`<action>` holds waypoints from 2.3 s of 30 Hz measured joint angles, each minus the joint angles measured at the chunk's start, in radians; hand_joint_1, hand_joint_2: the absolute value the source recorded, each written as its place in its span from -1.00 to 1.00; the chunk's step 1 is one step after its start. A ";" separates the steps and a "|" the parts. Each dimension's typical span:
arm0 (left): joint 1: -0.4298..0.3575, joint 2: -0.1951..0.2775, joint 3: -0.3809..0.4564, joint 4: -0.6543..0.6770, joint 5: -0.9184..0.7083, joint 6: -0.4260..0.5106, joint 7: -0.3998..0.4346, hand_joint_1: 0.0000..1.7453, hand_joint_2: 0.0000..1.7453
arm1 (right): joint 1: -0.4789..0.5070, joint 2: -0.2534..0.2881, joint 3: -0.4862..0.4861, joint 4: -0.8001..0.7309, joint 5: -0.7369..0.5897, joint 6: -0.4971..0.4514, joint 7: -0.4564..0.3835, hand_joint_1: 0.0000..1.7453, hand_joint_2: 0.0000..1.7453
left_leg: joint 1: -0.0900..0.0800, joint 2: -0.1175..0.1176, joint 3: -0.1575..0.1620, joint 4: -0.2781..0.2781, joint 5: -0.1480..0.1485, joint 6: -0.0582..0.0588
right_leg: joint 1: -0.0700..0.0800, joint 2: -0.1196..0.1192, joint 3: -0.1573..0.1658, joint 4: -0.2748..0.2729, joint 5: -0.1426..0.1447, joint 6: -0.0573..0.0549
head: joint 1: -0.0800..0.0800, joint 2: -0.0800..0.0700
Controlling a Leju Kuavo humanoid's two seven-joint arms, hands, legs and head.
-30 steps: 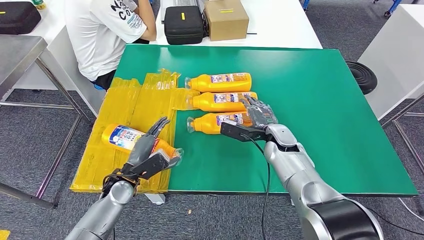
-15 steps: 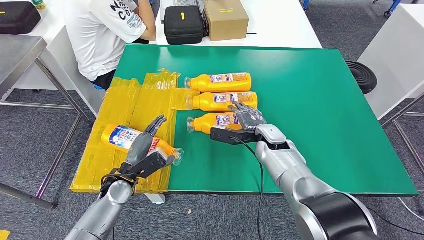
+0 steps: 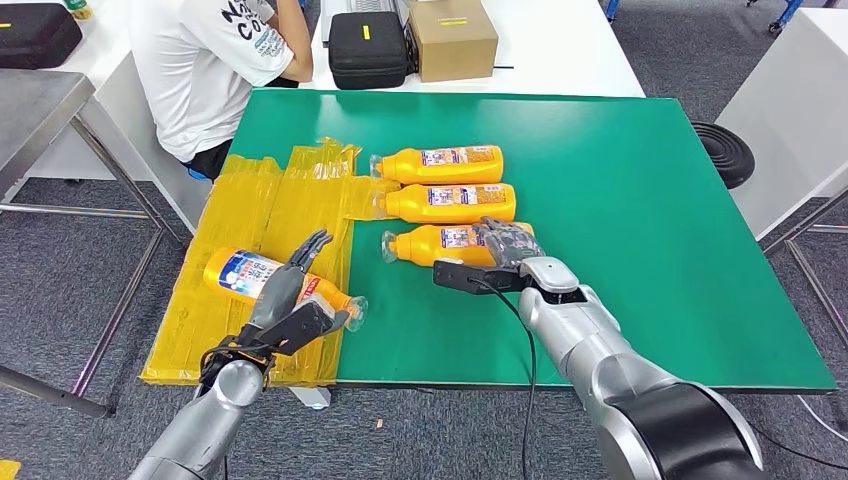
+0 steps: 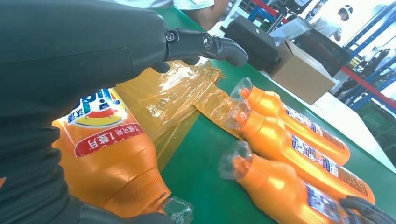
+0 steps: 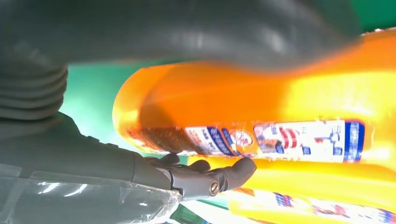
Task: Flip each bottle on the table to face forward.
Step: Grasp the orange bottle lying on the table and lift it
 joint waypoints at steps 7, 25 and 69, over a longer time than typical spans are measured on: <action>0.004 0.000 0.008 0.000 0.000 0.004 0.012 -1.00 1.00 | 0.000 -0.024 -0.001 0.020 -0.001 0.002 0.047 -1.00 1.00 | 0.000 0.000 0.000 0.000 0.000 0.000 | 0.000 0.000 0.000 0.000 0.000 0.000 | 0.000 0.000; 0.019 0.000 0.016 -0.001 -0.001 0.005 0.022 -1.00 1.00 | -0.011 -0.002 -0.073 0.034 -0.127 0.078 -0.124 -1.00 1.00 | 0.000 0.001 0.001 0.000 0.000 0.000 | 0.001 0.000 0.001 0.000 0.000 0.000 | 0.000 0.000; 0.034 -0.002 0.047 -0.001 -0.023 -0.003 0.030 -1.00 1.00 | -0.009 -0.003 -0.096 0.039 -0.134 0.052 0.021 -1.00 1.00 | 0.000 0.000 0.000 0.000 0.000 0.000 | 0.000 0.000 0.000 0.000 0.000 0.000 | 0.000 0.000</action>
